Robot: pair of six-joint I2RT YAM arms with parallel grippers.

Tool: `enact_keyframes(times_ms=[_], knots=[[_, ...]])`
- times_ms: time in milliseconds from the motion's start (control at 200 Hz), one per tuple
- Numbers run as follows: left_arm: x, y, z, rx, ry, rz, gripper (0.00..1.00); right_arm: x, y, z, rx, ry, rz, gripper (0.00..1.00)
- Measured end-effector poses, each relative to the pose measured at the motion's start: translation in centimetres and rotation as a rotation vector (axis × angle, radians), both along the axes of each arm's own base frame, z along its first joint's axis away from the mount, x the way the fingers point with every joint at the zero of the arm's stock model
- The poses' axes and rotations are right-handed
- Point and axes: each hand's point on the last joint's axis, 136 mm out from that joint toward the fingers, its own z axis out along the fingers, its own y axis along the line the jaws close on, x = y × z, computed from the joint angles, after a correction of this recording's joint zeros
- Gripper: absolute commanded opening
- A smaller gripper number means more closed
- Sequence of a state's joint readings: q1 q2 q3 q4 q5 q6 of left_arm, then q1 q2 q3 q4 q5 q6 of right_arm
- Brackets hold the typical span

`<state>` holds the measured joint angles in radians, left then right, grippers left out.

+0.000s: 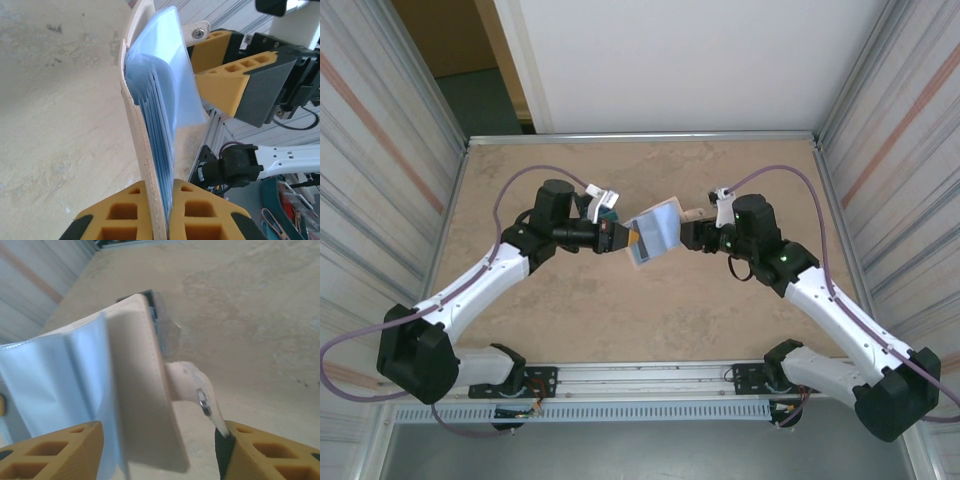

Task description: Take the credit cards out of the card holder

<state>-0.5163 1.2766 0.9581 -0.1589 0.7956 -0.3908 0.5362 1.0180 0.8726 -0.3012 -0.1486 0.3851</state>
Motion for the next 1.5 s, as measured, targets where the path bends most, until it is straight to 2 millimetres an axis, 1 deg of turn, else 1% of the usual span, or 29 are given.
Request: enact_keyframes(times_ms=[115,210,271,411,516,626,767,807,917,997,1158,1298,1353,1393,1498], knots=[[0.1,0.6,-1.2,0.061,0.023,0.032,0.0,-0.2,-1.2,-0.2,-0.032,0.017,-0.049,0.61],[0.4,1.2,-1.8,0.111,0.029,0.067,0.0,-0.5,-1.6,0.7,-0.026,0.018,-0.078,0.6],[0.6,1.5,-2.1,0.135,0.027,0.084,0.0,-0.6,-1.4,1.3,-0.015,0.011,-0.083,0.59],[0.9,2.0,-2.3,0.167,0.028,0.109,0.0,-2.1,0.9,1.6,0.001,0.019,-0.021,0.54],[1.0,1.9,-2.2,0.17,0.028,0.111,0.0,-2.8,3.0,1.1,0.004,0.04,0.035,0.53],[1.1,1.9,-2.2,0.169,0.028,0.112,0.0,-2.9,5.1,-0.5,-0.02,0.083,0.075,0.52],[1.2,1.8,-2.3,0.17,0.034,0.113,0.0,-2.7,7.2,-2.4,-0.066,0.134,0.109,0.51],[1.2,1.8,-2.3,0.169,0.037,0.114,0.0,-2.7,7.7,-2.7,-0.075,0.141,0.118,0.52],[1.2,1.7,-2.4,0.168,0.041,0.114,0.0,-2.5,9.1,-3.1,-0.097,0.146,0.139,0.6],[1.2,1.7,-2.4,0.166,0.046,0.109,0.0,-2.1,9.8,-3.2,-0.114,0.142,0.14,0.61],[1.1,1.6,-2.3,0.159,0.047,0.102,0.0,-1.2,10.2,-3.8,-0.153,0.132,0.132,0.61],[1.3,1.7,-2.5,0.162,0.053,0.106,0.0,-0.7,10.1,-4.1,-0.179,0.124,0.119,0.5],[1.3,1.6,-2.5,0.161,0.053,0.105,0.0,-0.5,9.8,-4.2,-0.184,0.128,0.108,0.46],[1.2,1.6,-2.5,0.158,0.054,0.1,0.0,-0.2,9.4,-4.2,-0.183,0.133,0.094,0.46],[1.0,1.5,-2.3,0.146,0.057,0.086,0.0,1.1,7.6,-4.3,-0.171,0.145,0.038,0.45]])
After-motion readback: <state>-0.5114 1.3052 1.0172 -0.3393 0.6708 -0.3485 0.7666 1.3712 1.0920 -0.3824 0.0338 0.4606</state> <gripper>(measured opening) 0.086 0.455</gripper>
